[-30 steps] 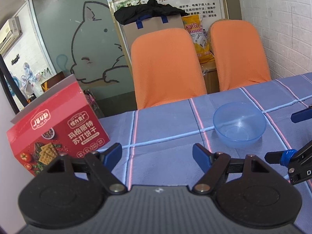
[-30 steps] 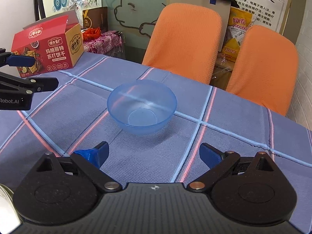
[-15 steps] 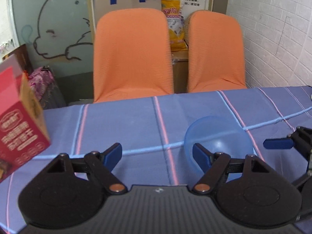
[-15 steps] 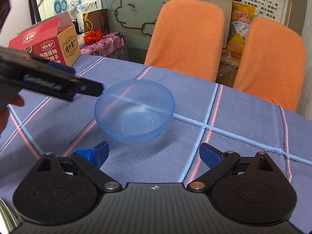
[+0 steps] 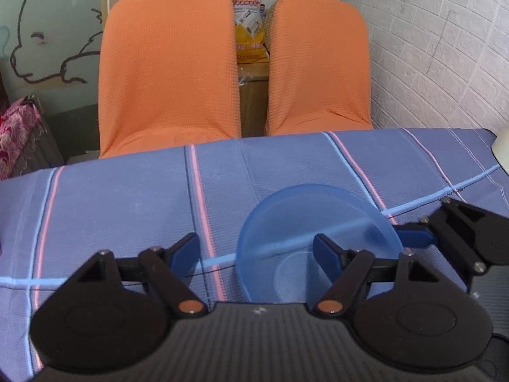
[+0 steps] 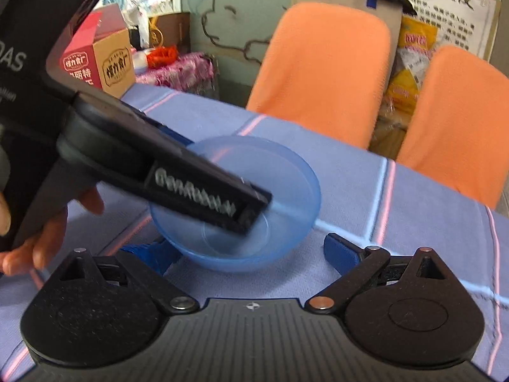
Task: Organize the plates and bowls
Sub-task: 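Set the blue bowl into the white bowl and open the left tool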
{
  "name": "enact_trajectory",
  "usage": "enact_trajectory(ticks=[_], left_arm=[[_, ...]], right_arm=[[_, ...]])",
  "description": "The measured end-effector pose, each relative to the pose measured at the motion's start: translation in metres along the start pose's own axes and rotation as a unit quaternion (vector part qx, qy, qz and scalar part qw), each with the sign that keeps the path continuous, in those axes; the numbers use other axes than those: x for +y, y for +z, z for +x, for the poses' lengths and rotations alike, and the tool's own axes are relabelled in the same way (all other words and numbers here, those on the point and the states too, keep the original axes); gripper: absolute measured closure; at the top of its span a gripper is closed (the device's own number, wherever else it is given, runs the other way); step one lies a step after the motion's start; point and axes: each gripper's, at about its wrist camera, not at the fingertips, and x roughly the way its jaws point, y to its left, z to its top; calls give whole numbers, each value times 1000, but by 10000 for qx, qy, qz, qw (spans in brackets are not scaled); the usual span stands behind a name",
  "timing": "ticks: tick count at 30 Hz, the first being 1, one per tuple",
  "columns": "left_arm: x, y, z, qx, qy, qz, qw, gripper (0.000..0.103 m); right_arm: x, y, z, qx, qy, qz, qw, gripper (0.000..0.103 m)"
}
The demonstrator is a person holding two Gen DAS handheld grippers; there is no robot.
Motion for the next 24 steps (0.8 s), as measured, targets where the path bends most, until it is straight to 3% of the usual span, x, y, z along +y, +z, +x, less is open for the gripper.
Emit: enact_trajectory(ticks=[5,10,17,24], left_arm=[[-3,2,-5,129,-135,105,9998,58],[-5,1,-25,119,-367,11,9993,58],[-45,-16,-77,68,-644,172,9978,58],[-113,-66,-149,49,-1228,387,9917,58]], right_arm=[[10,8,2,-253,-106,-391,9989,20],[10,11,-22,-465,64,-326,9984,20],[23,7,-78,-411,-142,-300,9986,19],[51,-40,-175,-354,-550,-301,9974,19]])
